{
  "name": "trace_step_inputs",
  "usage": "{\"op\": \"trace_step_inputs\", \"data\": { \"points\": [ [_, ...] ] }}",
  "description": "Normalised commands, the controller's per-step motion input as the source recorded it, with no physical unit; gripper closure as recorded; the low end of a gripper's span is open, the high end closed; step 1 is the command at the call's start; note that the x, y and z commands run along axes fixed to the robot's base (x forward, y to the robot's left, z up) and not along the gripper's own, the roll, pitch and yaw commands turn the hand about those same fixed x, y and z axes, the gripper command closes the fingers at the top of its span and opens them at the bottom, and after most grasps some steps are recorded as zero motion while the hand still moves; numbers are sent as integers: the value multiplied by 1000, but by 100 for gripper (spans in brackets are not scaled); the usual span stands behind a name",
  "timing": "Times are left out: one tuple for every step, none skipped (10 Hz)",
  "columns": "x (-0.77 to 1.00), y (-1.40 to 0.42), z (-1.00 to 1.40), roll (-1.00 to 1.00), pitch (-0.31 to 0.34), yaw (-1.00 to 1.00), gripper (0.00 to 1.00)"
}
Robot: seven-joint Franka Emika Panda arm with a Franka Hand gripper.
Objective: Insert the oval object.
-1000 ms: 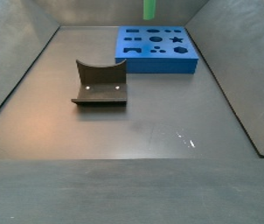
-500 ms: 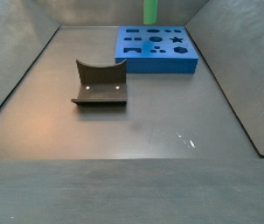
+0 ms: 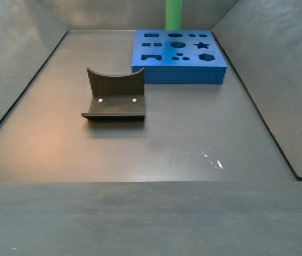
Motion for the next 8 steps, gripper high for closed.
{"op": "trace_step_inputs", "data": {
  "points": [
    [0,-349,-83,69,63,-831,100],
    [0,-337,-131,17,83,-826,100],
    [-17,-149,-129,0,59,-617,100],
    [0,0,-3,0,9,0,100],
    [0,20,-91,53,0,0,100],
    [0,57,-243,26,0,0,100],
    [0,114,-257,13,0,0,100],
    [0,151,-226,0,0,0,100]
  ]
}}
